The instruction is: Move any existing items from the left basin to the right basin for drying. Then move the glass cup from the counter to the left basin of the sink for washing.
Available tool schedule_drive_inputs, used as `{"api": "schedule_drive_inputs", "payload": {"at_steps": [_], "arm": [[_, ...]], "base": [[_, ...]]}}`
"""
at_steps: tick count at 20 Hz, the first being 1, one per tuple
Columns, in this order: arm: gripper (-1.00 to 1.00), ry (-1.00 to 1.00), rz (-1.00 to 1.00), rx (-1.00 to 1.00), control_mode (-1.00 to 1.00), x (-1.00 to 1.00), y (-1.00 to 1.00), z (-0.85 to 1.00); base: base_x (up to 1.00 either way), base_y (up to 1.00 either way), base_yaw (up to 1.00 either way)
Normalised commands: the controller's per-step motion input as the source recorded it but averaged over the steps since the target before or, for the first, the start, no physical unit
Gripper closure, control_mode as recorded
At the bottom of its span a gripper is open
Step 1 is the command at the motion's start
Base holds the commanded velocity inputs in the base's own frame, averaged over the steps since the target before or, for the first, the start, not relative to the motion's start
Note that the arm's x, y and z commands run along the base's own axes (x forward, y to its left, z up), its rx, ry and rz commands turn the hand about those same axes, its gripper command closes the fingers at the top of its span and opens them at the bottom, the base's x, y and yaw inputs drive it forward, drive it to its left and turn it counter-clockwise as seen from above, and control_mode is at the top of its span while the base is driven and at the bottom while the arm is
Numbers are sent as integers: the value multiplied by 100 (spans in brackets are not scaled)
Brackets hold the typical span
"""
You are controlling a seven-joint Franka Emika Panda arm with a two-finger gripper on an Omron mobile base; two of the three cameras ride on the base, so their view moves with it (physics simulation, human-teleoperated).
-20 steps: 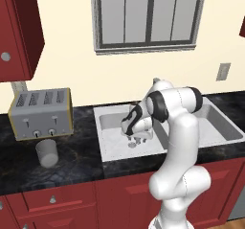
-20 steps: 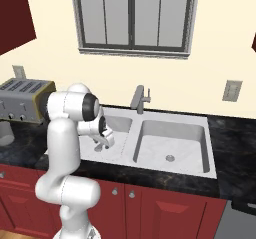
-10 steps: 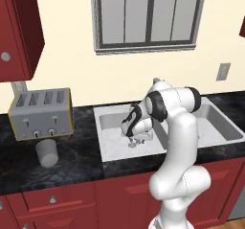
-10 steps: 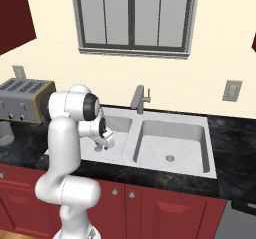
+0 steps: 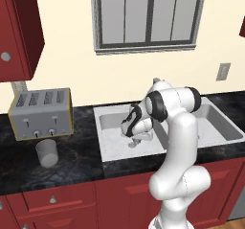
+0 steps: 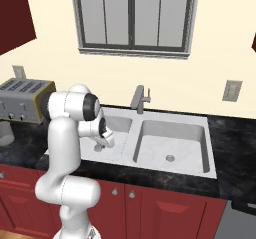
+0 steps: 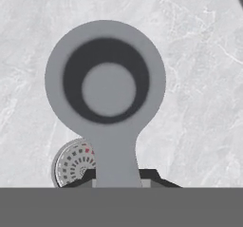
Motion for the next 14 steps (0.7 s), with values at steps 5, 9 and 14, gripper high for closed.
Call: {"api": "schedule_drive_inputs", "payload": {"at_steps": [5, 9, 14], "arm": [[100, -8, 0, 0, -100, -18, 0, 32], [100, -13, -2, 0, -100, -20, 0, 50], [100, -10, -4, 0, -100, -23, 0, 52]], "base": [[0, 0, 0], [0, 0, 0], [0, 0, 0]]}}
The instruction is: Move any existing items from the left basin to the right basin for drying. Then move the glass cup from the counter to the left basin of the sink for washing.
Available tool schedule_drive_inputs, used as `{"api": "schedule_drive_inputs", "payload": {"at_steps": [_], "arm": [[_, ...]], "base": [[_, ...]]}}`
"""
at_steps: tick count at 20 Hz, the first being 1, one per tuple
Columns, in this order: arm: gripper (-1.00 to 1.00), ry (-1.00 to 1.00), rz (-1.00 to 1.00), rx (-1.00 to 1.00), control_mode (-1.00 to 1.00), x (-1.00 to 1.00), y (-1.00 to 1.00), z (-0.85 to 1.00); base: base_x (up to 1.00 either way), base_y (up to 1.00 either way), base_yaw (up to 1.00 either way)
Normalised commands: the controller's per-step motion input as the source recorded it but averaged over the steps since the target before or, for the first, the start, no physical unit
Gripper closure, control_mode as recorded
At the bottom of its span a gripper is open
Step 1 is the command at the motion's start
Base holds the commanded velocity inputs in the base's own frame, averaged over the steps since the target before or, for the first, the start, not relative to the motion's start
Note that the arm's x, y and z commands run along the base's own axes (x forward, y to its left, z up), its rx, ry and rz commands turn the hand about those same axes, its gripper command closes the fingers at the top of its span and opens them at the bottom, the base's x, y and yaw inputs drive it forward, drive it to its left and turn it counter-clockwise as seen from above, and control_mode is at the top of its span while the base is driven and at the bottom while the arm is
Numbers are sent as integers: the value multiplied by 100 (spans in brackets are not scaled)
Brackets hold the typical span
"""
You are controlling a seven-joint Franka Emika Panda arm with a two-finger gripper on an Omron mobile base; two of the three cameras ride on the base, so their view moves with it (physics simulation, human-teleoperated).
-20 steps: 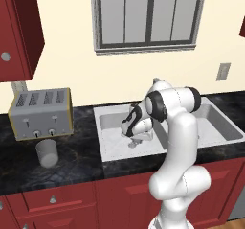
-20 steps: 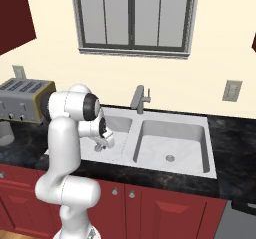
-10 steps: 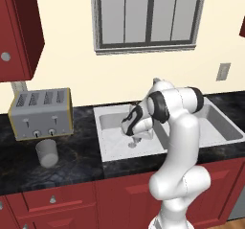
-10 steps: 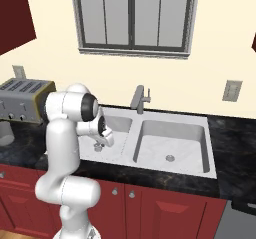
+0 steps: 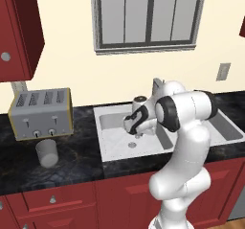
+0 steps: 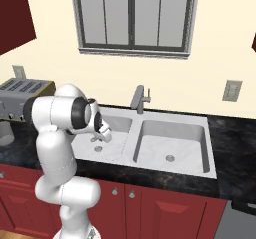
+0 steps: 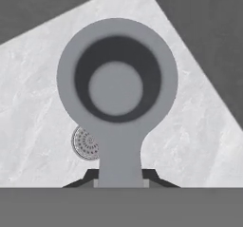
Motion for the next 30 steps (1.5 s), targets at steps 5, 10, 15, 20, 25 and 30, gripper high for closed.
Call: {"api": "schedule_drive_inputs", "payload": {"at_steps": [5, 10, 15, 20, 25, 30], "arm": [[100, -4, -7, 0, -100, -20, 0, 52], [100, 0, -7, 0, -100, -11, 0, 61], [100, 0, -6, 0, -100, -11, 0, 67], [100, 0, -6, 0, -100, -17, 0, 60], [100, 0, -7, 0, -100, -46, 0, 45], [100, 0, -8, 0, -100, -65, -3, 35]], "base": [[0, 0, 0], [0, 0, 0], [0, 0, 0], [0, 0, 0], [0, 0, 0], [0, 0, 0]]}}
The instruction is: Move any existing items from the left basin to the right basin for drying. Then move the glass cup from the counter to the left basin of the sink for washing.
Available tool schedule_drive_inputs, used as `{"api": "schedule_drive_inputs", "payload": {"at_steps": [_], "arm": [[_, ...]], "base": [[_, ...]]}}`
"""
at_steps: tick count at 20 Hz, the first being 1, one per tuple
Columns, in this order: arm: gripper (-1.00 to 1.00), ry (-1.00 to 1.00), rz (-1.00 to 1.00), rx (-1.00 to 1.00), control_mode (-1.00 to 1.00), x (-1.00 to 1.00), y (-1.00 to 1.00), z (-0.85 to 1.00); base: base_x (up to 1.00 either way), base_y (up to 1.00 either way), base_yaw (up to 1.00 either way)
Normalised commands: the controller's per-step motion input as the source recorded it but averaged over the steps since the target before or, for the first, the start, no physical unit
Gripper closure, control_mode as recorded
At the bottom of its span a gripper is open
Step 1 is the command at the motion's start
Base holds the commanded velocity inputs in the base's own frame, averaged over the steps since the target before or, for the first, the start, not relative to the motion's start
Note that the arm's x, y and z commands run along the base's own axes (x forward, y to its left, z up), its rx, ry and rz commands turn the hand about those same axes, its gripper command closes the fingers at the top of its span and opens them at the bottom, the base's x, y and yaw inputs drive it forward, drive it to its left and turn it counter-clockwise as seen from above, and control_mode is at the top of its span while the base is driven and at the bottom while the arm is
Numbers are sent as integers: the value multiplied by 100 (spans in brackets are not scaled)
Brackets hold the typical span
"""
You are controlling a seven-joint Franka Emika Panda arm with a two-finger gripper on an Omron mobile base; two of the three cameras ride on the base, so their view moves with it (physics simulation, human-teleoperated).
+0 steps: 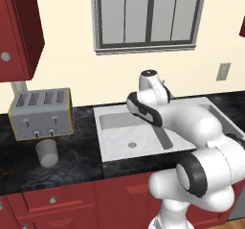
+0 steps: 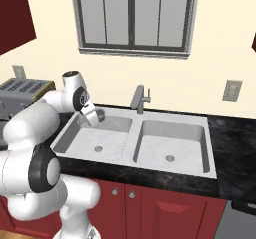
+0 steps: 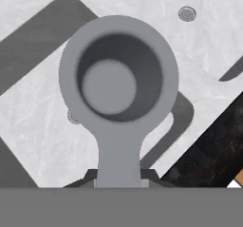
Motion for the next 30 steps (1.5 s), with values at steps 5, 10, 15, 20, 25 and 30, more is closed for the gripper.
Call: {"api": "schedule_drive_inputs", "payload": {"at_steps": [5, 10, 15, 20, 25, 30], "arm": [[100, 0, -9, 0, -100, -59, -3, 40], [100, 0, -9, 0, -100, -44, -4, 43], [100, 0, -8, 0, -100, -42, -8, 25], [100, 1, -9, 0, -100, -36, -10, 13], [100, 2, -10, 0, -100, -25, -26, 4], [100, 2, -11, 0, -100, -28, -44, 1]], "base": [[0, 0, 0], [0, 0, 0], [0, 0, 0], [0, 0, 0], [0, 0, 0], [0, 0, 0]]}}
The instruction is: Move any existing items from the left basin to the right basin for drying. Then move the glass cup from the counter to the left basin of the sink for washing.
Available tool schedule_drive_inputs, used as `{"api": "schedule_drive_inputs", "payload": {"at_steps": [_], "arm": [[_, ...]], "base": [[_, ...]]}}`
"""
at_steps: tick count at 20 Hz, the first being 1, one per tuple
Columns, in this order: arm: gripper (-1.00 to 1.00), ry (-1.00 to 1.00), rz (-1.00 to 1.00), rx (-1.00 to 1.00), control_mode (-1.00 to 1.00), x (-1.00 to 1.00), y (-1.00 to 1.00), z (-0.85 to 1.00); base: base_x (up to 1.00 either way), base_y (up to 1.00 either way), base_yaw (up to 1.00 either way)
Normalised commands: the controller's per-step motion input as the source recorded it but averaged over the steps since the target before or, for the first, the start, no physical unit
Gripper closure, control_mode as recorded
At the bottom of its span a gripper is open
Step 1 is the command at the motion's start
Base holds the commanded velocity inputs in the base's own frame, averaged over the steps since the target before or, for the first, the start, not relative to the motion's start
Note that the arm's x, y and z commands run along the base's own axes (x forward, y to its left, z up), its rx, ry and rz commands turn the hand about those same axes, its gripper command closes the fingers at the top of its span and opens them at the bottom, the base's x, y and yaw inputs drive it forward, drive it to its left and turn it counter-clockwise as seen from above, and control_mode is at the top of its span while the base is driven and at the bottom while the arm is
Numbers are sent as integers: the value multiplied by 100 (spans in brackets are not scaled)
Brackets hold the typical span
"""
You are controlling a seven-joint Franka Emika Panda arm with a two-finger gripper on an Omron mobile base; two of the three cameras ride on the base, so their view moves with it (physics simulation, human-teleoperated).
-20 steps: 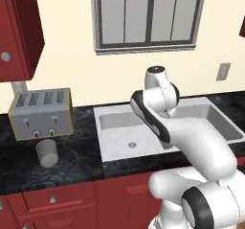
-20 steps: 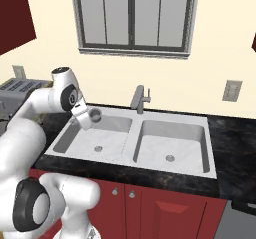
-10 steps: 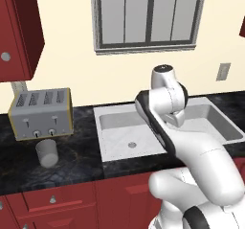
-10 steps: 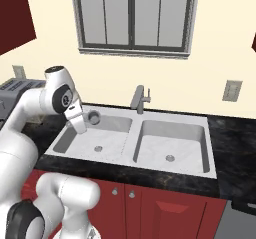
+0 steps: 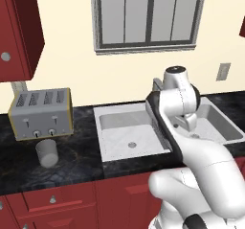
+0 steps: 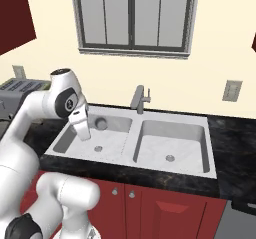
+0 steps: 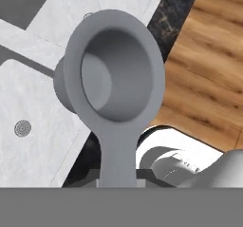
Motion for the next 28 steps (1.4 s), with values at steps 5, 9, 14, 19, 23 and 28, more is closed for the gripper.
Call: {"api": "schedule_drive_inputs", "payload": {"at_steps": [5, 9, 14, 19, 23, 28], "arm": [[100, 4, -11, 2, -100, -28, -46, 2], [100, 7, -11, 0, -100, -12, -40, 9], [100, 8, -9, 0, -100, 0, -47, 5], [100, 6, -8, 0, -100, 0, -51, 0], [100, 3, -5, 0, -100, 0, -52, 0], [100, 0, -3, 0, -100, 0, -54, 0]], "base": [[0, 0, 0], [0, 0, 0], [0, 0, 0], [0, 0, 0], [0, 0, 0], [0, 0, 0]]}}
